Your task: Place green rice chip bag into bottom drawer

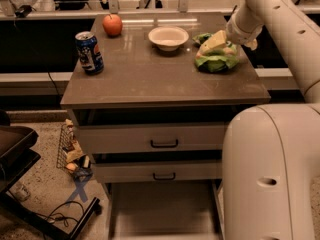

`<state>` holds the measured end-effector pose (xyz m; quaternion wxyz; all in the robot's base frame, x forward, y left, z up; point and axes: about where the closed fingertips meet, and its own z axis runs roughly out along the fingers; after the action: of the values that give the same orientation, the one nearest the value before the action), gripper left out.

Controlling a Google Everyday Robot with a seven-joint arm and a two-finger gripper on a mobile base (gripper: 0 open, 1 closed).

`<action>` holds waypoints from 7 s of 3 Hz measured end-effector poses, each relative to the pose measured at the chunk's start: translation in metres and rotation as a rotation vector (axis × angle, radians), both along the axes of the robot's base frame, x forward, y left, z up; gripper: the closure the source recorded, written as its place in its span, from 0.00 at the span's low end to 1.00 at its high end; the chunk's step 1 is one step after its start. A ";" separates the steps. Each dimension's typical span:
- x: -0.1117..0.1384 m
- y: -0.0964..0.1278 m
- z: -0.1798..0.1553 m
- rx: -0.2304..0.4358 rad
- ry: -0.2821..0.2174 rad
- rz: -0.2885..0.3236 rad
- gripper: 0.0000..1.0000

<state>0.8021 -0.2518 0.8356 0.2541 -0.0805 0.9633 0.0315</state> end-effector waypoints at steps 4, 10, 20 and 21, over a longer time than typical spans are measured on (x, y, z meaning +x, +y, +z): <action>0.005 0.040 -0.011 0.089 0.023 0.084 0.94; 0.005 0.041 -0.010 0.089 0.025 0.085 1.00; -0.351 -0.172 0.006 0.136 -0.127 -0.083 1.00; -0.353 -0.163 -0.004 0.142 -0.120 -0.074 1.00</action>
Offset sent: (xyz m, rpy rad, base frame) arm 0.0119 0.0689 -0.0147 0.1595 0.0187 0.1459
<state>0.4495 -0.4144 0.8318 0.3175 -0.0282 0.9440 0.0855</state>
